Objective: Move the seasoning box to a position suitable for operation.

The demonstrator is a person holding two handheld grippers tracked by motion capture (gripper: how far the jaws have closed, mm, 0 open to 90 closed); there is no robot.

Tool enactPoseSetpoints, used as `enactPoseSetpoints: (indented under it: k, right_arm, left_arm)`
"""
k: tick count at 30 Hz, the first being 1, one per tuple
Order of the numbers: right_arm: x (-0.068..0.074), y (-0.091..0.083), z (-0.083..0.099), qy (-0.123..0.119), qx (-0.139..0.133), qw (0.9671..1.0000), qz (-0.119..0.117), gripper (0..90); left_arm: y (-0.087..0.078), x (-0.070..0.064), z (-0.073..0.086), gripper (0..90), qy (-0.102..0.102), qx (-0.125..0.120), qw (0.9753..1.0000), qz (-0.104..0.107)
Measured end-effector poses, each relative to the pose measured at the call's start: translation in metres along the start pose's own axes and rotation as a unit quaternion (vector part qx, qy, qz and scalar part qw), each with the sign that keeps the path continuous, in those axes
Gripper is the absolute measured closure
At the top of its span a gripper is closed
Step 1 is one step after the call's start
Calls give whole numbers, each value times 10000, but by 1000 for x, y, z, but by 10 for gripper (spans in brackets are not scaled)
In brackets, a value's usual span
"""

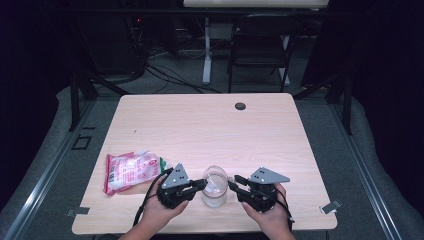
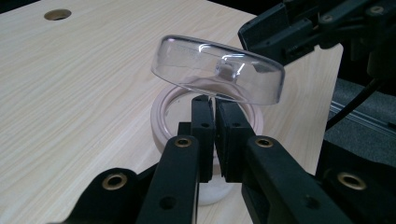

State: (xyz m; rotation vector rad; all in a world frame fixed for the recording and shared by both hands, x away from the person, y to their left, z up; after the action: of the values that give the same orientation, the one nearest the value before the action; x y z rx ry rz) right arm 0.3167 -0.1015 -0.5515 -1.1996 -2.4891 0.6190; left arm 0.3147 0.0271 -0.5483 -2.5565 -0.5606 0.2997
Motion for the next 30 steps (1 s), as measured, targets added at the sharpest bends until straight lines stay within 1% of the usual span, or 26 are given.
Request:
enactPoseSetpoints:
  k: [3,6,8,11,14,17,18,21,24,26,27,29,30]
  right_arm:
    - [3,-4,1,-49,-75,9999,-70,595]
    - [6,-8,1,-138,-136,9998,-109,534]
    - [8,-9,2,-184,-195,9996,-83,504]
    - [10,-11,4,-298,-190,9994,-62,472]
    - [13,-12,5,-402,-196,9990,-53,461]
    - [15,-11,6,-480,-190,9987,-35,454]
    - [16,-11,7,-504,-160,9986,-33,453]
    - [18,-8,8,-582,-149,9982,-24,446]
    - [21,-5,9,-675,-133,9976,-5,442]
    - [22,-3,9,-768,-144,9969,67,439]
    - [22,-2,9,-823,-125,9965,86,437]
    - [23,1,9,-907,-133,9957,143,438]
    - [23,1,9,-907,-133,9957,143,438]
  left_arm:
    - [1,-2,-4,830,-8,-40,10000,60]
    - [4,-2,-8,796,-36,-82,9999,119]
    - [5,-2,-9,766,-60,-77,9998,158]
    - [8,-1,-10,732,-106,-78,9998,180]
    - [10,2,-10,689,-82,-51,9999,87]
    - [11,3,-10,642,-187,-96,9998,64]
    - [12,4,-10,627,-191,-98,9998,56]
    - [13,6,-10,590,-161,-127,9998,-43]
    - [13,6,-9,557,-174,-131,9997,-61]
    - [14,7,-9,528,-162,-154,9997,-97]
    - [14,8,-8,513,-115,-115,9998,-127]
    - [15,9,-6,508,-114,-94,9997,-169]
    - [15,10,-6,508,-128,-103,9997,-188]
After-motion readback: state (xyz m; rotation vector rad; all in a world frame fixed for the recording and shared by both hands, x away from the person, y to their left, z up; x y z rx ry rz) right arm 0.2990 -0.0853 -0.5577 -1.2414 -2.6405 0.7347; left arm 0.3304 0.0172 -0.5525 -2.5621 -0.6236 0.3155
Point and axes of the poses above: each handheld gripper's, and its own axes: y roughly forward along the jaws, z roughly out of its underside, x roughly to its left, the point moved 10 cm from there along y, roughly forward along the jaws, and after that the axes turned 4 degrees about z, right-handed, at the moved point
